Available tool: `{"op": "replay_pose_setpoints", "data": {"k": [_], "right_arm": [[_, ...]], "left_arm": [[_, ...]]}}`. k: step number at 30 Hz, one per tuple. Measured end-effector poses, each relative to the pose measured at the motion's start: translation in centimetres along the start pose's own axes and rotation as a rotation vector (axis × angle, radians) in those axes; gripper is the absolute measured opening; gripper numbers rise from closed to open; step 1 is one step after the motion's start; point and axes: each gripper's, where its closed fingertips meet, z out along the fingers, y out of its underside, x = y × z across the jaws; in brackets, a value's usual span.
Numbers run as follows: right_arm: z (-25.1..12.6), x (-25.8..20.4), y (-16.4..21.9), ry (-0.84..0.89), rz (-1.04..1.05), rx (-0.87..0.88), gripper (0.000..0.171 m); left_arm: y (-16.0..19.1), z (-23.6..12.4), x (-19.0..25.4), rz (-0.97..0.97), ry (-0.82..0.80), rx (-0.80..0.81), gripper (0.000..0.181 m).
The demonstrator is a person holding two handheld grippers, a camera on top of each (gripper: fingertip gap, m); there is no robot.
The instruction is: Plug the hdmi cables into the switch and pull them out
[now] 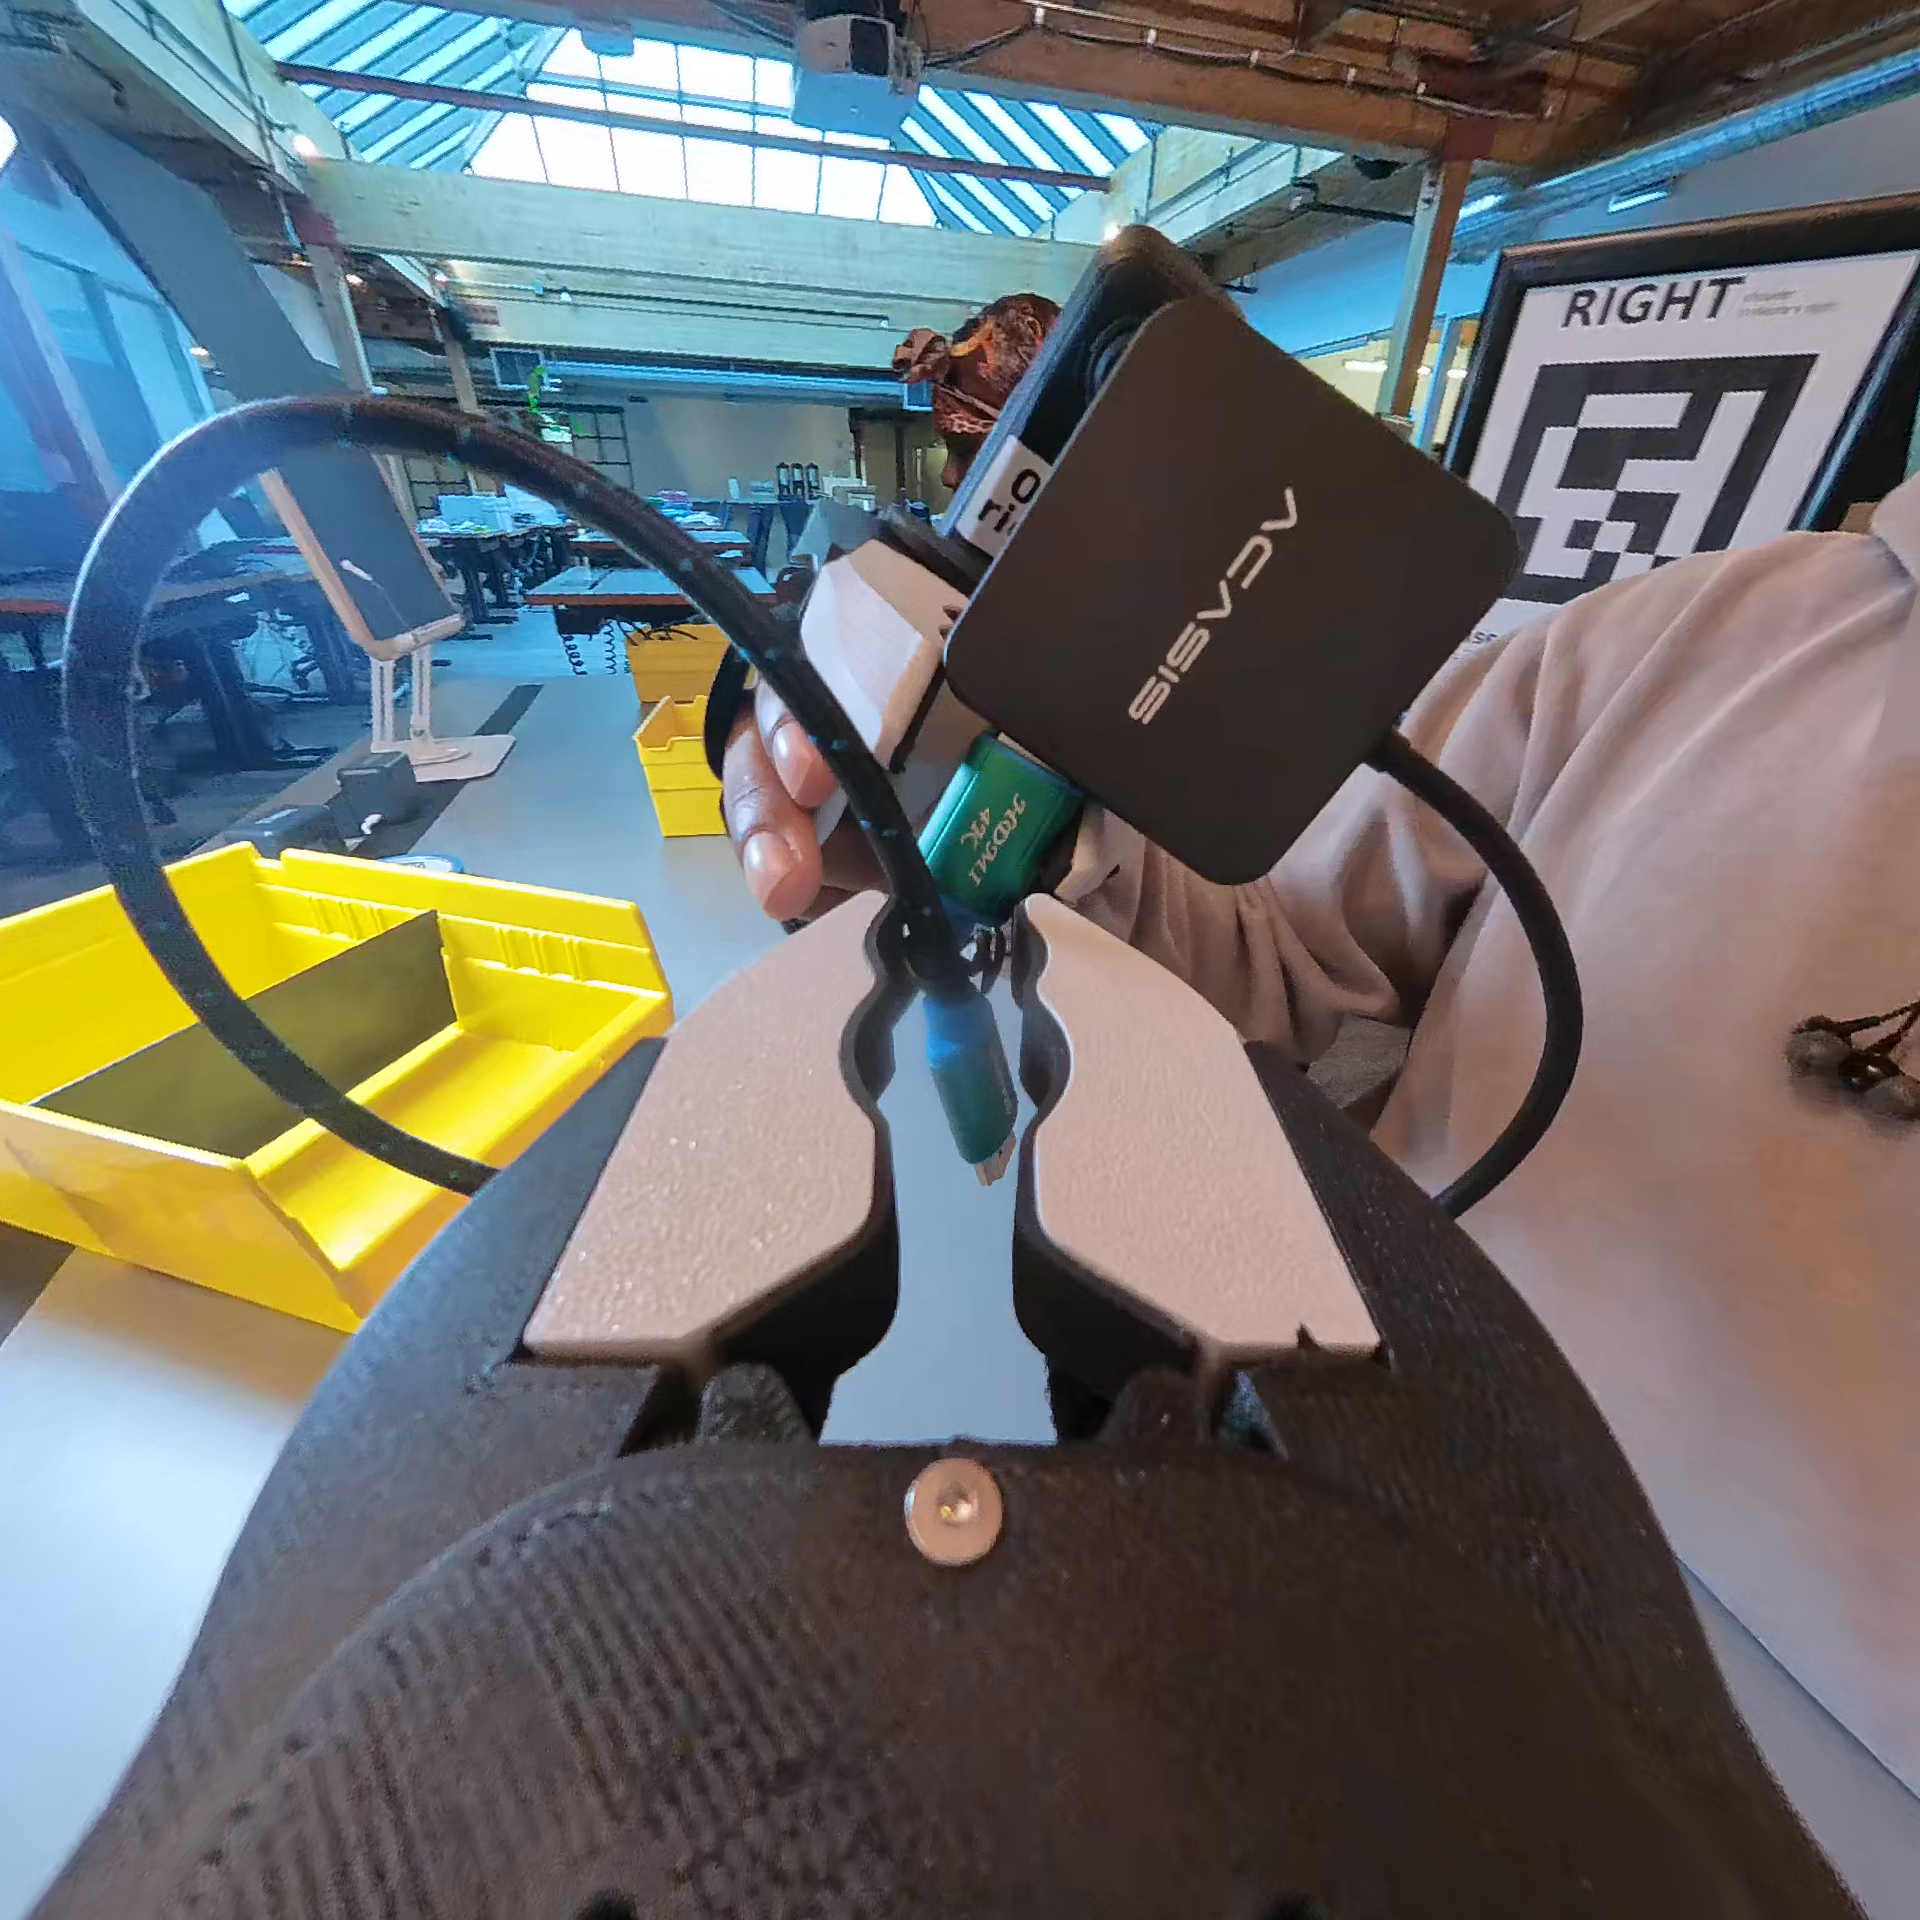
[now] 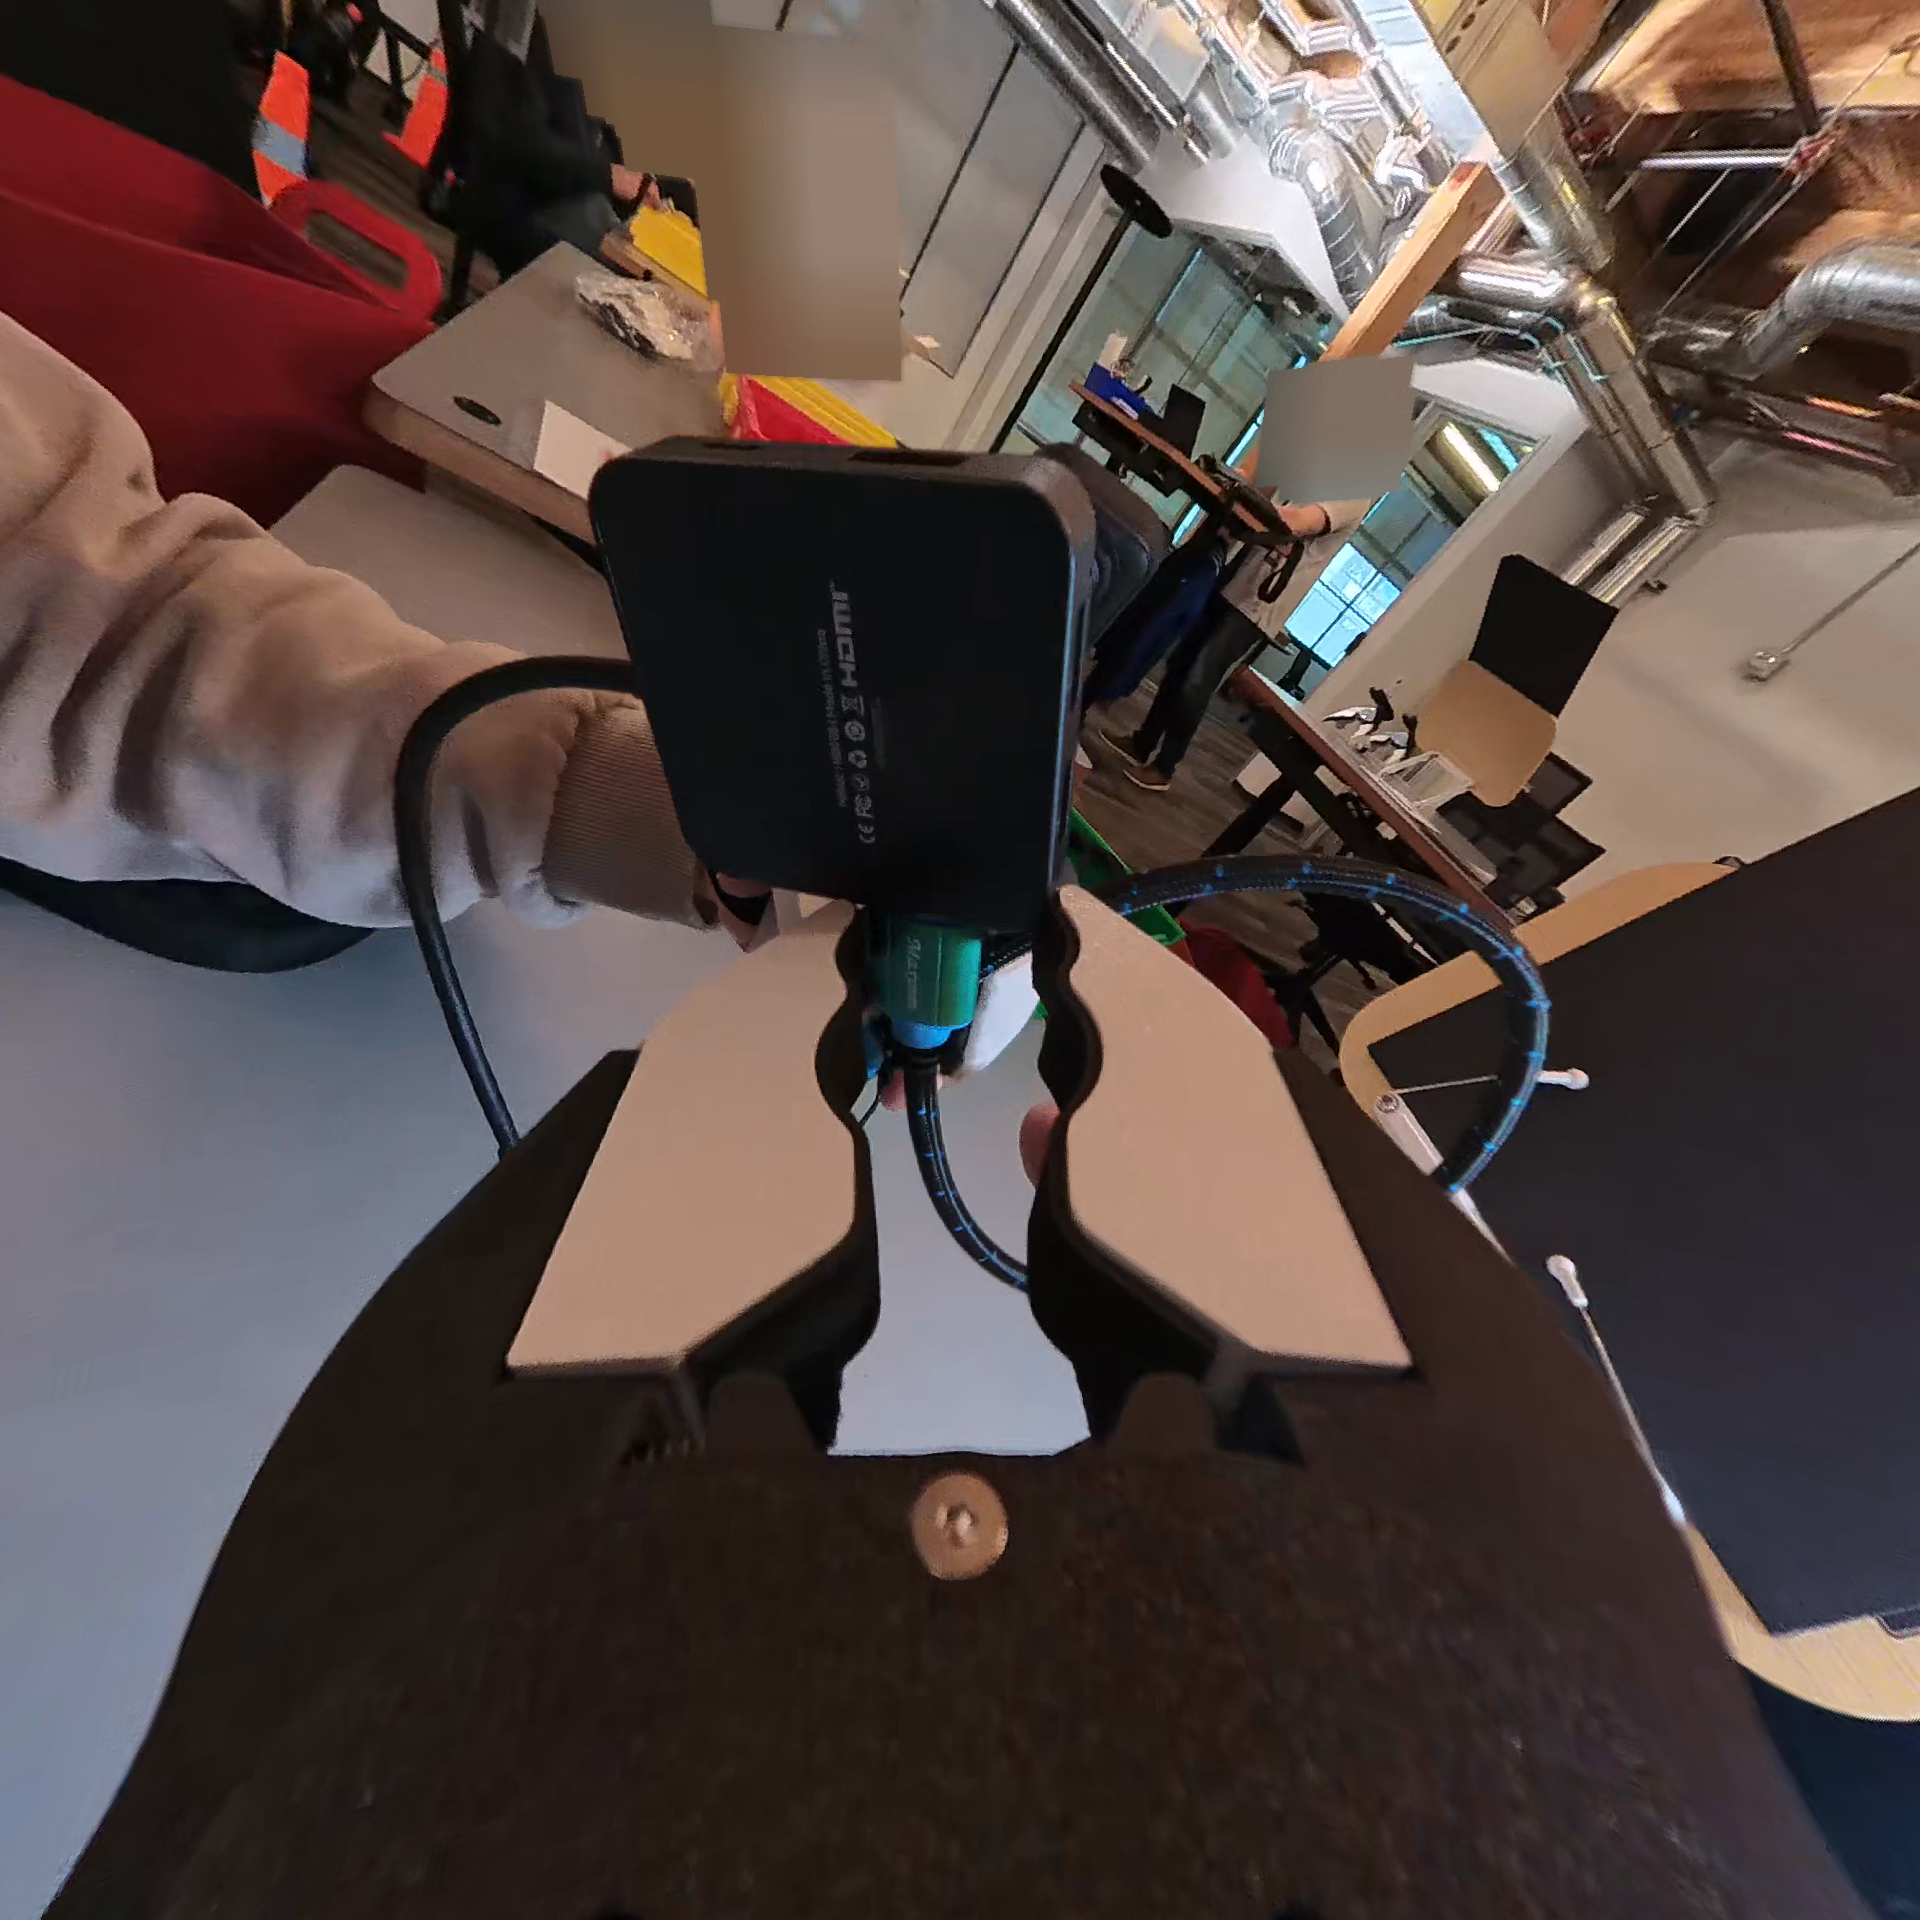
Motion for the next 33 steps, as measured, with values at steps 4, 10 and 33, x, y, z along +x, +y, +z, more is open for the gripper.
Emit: {"op": "replay_pose_setpoints", "data": {"k": [4,10,33], "right_arm": [[-0.5,1.0,0.4,0.056,-0.026,-0.045,0.021],[-1.7,4.3,2.6,0.244,-0.103,-0.194,0.02],[0.8,2.1,6.0,0.202,-0.346,-0.414,0.019]], "left_arm": [[-0.1,-0.6,-1.5,-0.009,-0.108,-0.029,0.024],[-5.1,-4.9,-1.1,0.059,-0.235,0.051,0.029],[-0.4,-3.1,-1.7,0.677,-0.398,-0.417,0.014]]}}
